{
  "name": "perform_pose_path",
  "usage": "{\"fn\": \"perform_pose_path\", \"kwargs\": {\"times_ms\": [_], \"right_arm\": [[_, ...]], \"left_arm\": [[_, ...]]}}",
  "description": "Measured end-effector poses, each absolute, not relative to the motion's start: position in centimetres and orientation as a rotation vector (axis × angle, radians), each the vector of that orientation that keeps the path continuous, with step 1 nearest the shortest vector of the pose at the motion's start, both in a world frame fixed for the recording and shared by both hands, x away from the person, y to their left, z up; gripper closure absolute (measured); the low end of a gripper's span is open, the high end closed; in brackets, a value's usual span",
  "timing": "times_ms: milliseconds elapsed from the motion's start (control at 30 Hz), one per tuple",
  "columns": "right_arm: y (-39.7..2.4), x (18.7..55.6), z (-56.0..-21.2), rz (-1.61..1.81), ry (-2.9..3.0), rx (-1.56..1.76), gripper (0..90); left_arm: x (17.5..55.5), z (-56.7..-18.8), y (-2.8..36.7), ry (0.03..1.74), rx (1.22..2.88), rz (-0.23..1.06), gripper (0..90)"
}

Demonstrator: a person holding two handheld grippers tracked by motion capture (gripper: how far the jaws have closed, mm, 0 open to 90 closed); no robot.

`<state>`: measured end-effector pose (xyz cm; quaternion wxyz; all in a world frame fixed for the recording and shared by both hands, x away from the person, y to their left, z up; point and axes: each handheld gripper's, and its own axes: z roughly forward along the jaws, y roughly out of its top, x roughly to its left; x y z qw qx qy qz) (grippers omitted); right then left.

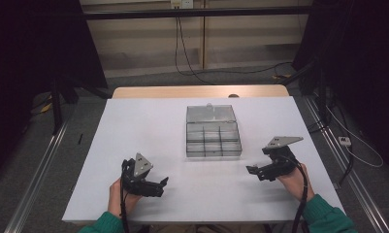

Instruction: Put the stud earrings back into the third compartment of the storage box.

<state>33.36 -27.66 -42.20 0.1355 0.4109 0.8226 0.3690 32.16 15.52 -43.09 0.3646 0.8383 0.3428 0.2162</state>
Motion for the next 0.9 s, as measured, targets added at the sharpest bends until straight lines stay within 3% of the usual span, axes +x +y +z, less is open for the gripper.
{"fn": "perform_pose_path", "kwargs": {"times_ms": [167, 500, 900], "right_arm": [[-28.0, 33.4, -42.1, 1.061, 2.331, 1.206, 17.1], [-28.8, 33.4, -42.0, 1.042, 2.277, 1.318, 47.4], [-28.8, 33.1, -42.9, 0.985, 2.282, 1.467, 68.2]], "left_arm": [[32.2, -42.9, 15.6, 0.885, 2.151, 0.564, 0.2], [31.9, -42.7, 15.5, 0.873, 2.158, 0.571, 0.3], [32.0, -42.7, 15.5, 0.871, 2.145, 0.565, 0.3]]}}
